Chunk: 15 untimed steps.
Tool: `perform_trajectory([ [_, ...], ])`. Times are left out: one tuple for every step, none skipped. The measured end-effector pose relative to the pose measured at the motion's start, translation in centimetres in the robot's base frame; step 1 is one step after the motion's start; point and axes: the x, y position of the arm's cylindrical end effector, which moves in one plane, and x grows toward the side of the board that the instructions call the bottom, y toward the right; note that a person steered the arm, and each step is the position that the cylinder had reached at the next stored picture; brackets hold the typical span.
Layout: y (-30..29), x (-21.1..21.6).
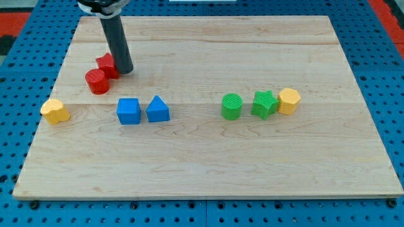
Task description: Push the yellow hexagon up and left
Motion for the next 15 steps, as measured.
perform_trajectory([
  [-0.1, -1.2],
  [-0.1, -1.2],
  [0.2, -1.2],
  [7.3, -1.3],
  [12.6, -1.8],
  [19.1, -1.8],
  [28.6, -1.4],
  [33.0, 4.7],
  [35.0, 10.1],
  [31.9, 9.6],
  [24.5, 7.4],
  [18.8, 4.4],
  [18.5, 1.7],
  [20.9, -0.4],
  [20.7, -2.4],
])
